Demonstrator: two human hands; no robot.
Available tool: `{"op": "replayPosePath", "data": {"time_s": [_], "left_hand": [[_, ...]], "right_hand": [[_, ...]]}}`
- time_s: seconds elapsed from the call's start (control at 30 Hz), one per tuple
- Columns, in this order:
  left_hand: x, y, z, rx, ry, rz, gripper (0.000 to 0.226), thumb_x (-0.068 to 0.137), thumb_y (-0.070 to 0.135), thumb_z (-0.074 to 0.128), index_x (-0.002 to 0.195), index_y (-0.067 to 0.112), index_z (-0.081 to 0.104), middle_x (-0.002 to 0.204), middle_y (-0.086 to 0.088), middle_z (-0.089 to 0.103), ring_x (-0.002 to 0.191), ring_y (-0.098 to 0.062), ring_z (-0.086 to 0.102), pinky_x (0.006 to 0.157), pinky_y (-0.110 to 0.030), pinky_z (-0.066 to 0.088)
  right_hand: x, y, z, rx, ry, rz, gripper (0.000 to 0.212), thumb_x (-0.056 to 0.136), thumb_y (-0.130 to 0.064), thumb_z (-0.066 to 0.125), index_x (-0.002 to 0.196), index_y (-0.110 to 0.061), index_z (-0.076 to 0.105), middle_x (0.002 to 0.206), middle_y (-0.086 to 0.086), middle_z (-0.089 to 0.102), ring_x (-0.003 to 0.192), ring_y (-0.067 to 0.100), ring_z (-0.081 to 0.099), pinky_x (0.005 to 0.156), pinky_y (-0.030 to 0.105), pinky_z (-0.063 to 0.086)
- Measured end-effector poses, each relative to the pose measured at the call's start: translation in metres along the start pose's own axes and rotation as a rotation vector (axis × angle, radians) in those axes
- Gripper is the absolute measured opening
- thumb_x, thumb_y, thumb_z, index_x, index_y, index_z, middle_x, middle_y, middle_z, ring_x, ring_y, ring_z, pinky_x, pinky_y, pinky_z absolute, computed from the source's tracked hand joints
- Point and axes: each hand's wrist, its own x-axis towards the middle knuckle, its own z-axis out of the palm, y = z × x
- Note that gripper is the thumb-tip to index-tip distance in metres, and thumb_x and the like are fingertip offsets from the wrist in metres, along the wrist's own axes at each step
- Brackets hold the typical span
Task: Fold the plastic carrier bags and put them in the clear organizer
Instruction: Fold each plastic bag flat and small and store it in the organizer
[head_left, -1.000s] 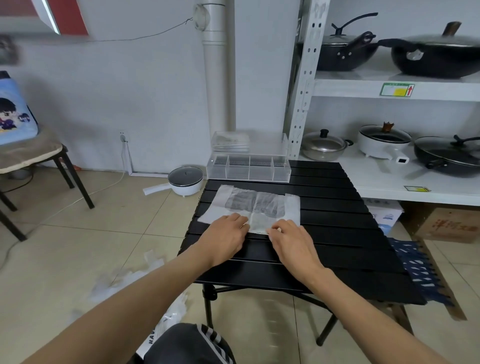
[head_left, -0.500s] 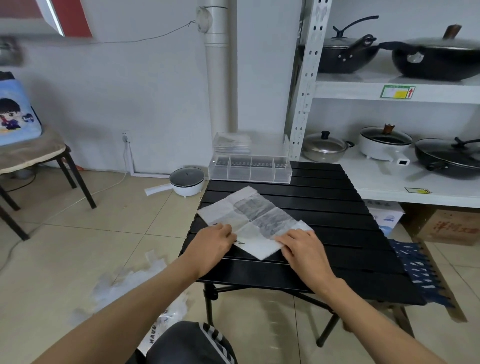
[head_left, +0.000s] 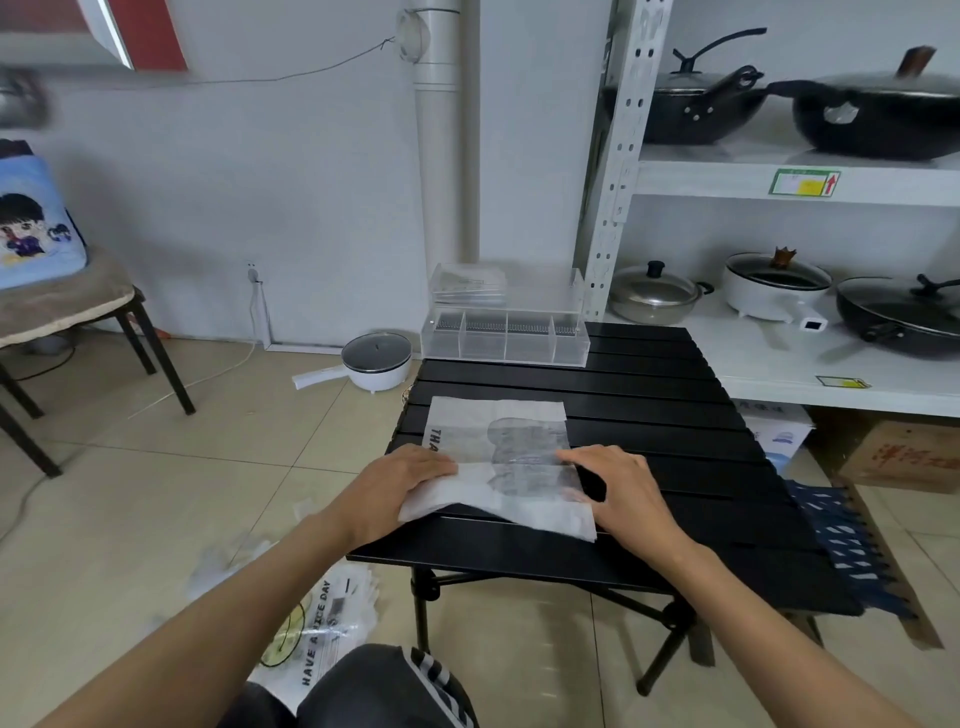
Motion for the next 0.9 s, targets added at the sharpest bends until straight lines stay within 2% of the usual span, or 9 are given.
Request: {"op": "replayPosePath", "data": {"time_s": [0.07, 0.2, 0.27, 0.33, 0.37, 0.43, 0.57, 0.8, 0.9], "left_hand": [[0.003, 0.001, -0.003, -0.063, -0.003, -0.027, 0.049, 0.083, 0.034, 0.046, 0.127, 0.017, 0.061, 0.129, 0.004, 0.059, 0.119, -0.012, 0.05, 0.101, -0.019, 0.033], [0.011, -0.007, -0.004, -0.245, 0.004, -0.133, 0.053, 0.067, -0.002, 0.061, 0.117, 0.015, 0.066, 0.114, 0.004, 0.065, 0.107, -0.011, 0.059, 0.097, -0.021, 0.045], [0.018, -0.009, -0.004, -0.314, 0.026, -0.213, 0.049, 0.07, -0.011, 0.064, 0.111, 0.014, 0.069, 0.106, 0.006, 0.065, 0.101, -0.008, 0.061, 0.094, -0.02, 0.046], [0.026, -0.005, -0.006, -0.401, 0.073, -0.332, 0.021, 0.082, 0.005, 0.07, 0.099, 0.017, 0.071, 0.092, 0.008, 0.065, 0.086, -0.006, 0.06, 0.082, -0.022, 0.046], [0.03, -0.003, -0.008, -0.468, 0.079, -0.402, 0.006, 0.086, 0.015, 0.069, 0.092, 0.019, 0.069, 0.084, 0.008, 0.064, 0.08, -0.006, 0.058, 0.075, -0.022, 0.044], [0.037, -0.001, -0.007, -0.531, 0.105, -0.493, 0.008, 0.09, 0.024, 0.065, 0.084, 0.019, 0.066, 0.079, 0.005, 0.063, 0.077, -0.01, 0.057, 0.069, -0.02, 0.041], [0.045, -0.002, 0.003, -0.427, 0.257, -0.602, 0.017, 0.088, 0.021, 0.065, 0.099, 0.009, 0.066, 0.087, -0.005, 0.066, 0.082, -0.02, 0.058, 0.066, -0.021, 0.04], [0.05, -0.001, 0.017, -0.315, 0.324, -0.647, 0.06, 0.081, 0.018, 0.072, 0.132, 0.012, 0.041, 0.11, -0.008, 0.06, 0.094, -0.023, 0.061, 0.086, -0.037, 0.05], [0.052, 0.0, 0.019, -0.223, 0.311, -0.649, 0.067, 0.084, 0.018, 0.071, 0.139, 0.012, 0.034, 0.115, -0.012, 0.055, 0.097, -0.027, 0.06, 0.087, -0.037, 0.049]], "right_hand": [[0.002, -0.003, 0.003, -0.055, -0.029, -0.019, 0.044, 0.083, -0.032, 0.075, 0.124, -0.04, 0.062, 0.117, -0.02, 0.061, 0.105, 0.003, 0.049, 0.098, 0.033, 0.033], [0.009, -0.003, 0.011, -0.108, -0.035, 0.074, 0.062, 0.075, 0.008, 0.068, 0.112, -0.042, 0.066, 0.108, -0.019, 0.057, 0.096, 0.002, 0.04, 0.09, 0.03, 0.029], [0.014, -0.007, 0.012, -0.071, -0.02, 0.129, 0.037, 0.083, -0.014, 0.07, 0.106, -0.043, 0.067, 0.101, -0.019, 0.056, 0.093, 0.002, 0.04, 0.087, 0.031, 0.028], [0.024, -0.012, 0.012, 0.007, -0.004, 0.227, 0.011, 0.088, -0.044, 0.062, 0.095, -0.04, 0.07, 0.091, -0.016, 0.055, 0.091, 0.007, 0.047, 0.088, 0.035, 0.029], [0.028, -0.016, 0.012, 0.037, -0.011, 0.282, 0.017, 0.09, -0.05, 0.058, 0.091, -0.037, 0.069, 0.087, -0.016, 0.054, 0.089, 0.008, 0.048, 0.09, 0.037, 0.029], [0.035, -0.021, 0.013, 0.041, -0.01, 0.361, 0.02, 0.092, -0.051, 0.054, 0.084, -0.035, 0.064, 0.083, -0.015, 0.053, 0.085, 0.009, 0.05, 0.089, 0.037, 0.026], [0.04, -0.022, 0.022, 0.025, 0.081, 0.471, 0.036, 0.092, -0.05, 0.053, 0.064, -0.028, 0.049, 0.072, -0.009, 0.056, 0.074, 0.013, 0.055, 0.086, 0.038, 0.031], [0.043, -0.026, 0.031, -0.129, 0.152, 0.486, 0.032, 0.092, -0.05, 0.053, 0.074, -0.023, 0.055, 0.083, -0.007, 0.054, 0.077, 0.015, 0.055, 0.075, 0.036, 0.029], [0.042, -0.025, 0.034, -0.203, 0.175, 0.471, 0.029, 0.091, -0.049, 0.054, 0.077, -0.023, 0.054, 0.085, -0.006, 0.055, 0.077, 0.015, 0.054, 0.075, 0.037, 0.033]]}}
